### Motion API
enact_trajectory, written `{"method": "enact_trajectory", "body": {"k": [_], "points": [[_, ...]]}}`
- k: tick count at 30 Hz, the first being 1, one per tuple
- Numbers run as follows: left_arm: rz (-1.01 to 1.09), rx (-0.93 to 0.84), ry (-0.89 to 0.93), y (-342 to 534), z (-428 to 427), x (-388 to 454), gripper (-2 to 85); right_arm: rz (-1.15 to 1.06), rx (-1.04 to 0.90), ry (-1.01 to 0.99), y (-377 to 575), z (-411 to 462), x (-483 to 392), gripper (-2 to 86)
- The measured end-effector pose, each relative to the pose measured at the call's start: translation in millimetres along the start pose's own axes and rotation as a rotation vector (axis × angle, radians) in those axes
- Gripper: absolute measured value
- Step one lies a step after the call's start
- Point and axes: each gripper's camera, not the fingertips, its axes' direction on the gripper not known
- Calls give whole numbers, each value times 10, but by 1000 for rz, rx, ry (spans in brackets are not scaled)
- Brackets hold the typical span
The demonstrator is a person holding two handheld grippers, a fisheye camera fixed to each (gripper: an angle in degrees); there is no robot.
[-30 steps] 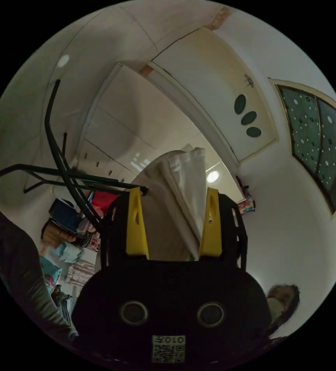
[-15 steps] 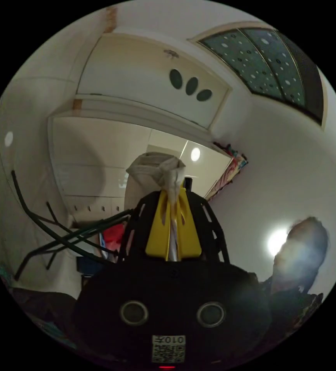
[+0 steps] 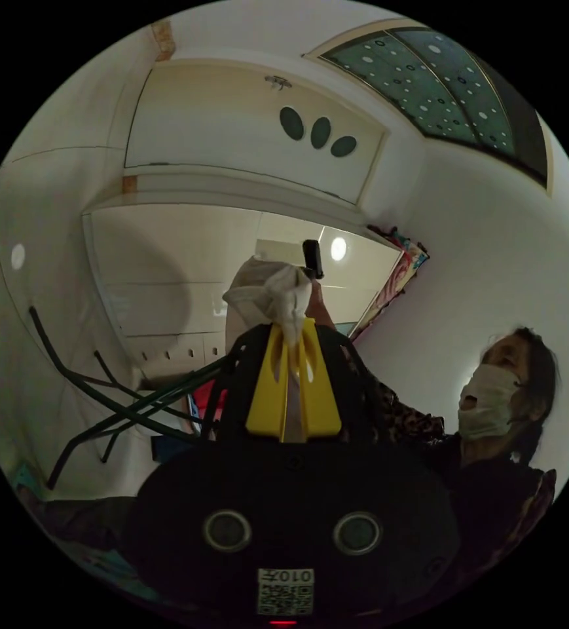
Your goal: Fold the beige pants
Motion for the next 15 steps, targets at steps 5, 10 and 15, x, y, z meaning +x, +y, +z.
{"method": "enact_trajectory", "body": {"k": [5,10,15], "points": [[37,-26,7,-49,101,-29,37,-70,-109,-103,-333,325,206,194],[59,-41,10,-113,242,-48,39,-228,-120,-239,-447,559,216,126],[76,-30,-6,-174,390,54,38,-326,11,-147,-166,353,62,48]]}}
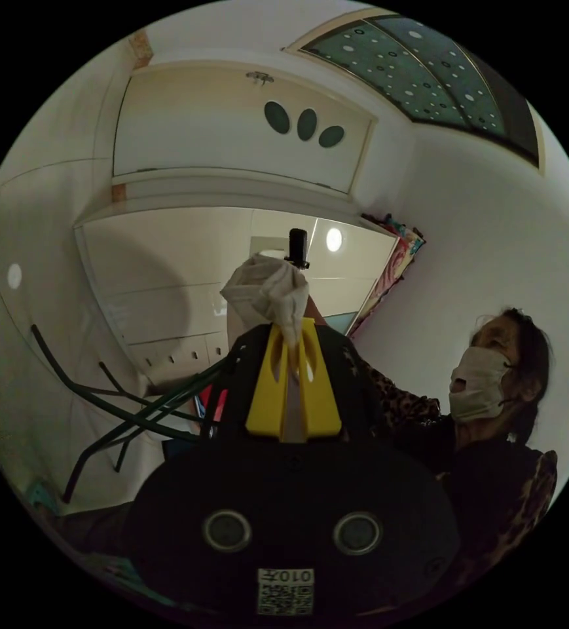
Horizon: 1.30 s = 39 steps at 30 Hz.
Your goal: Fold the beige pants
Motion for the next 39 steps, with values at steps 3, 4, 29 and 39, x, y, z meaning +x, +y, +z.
{"method": "enact_trajectory", "body": {"k": [3,4,29,39], "points": [[58,15,-1,-85,111,249,36,-43,43,62,166,-148,-292,44],[91,17,-5,-123,175,394,35,-57,57,78,248,-210,-413,44],[881,-519,-278,741,4183,3863,27,-278,790,313,5675,-509,-2231,44],[812,-704,-156,1698,5820,3466,21,-220,986,255,7682,26,-1780,44]]}}
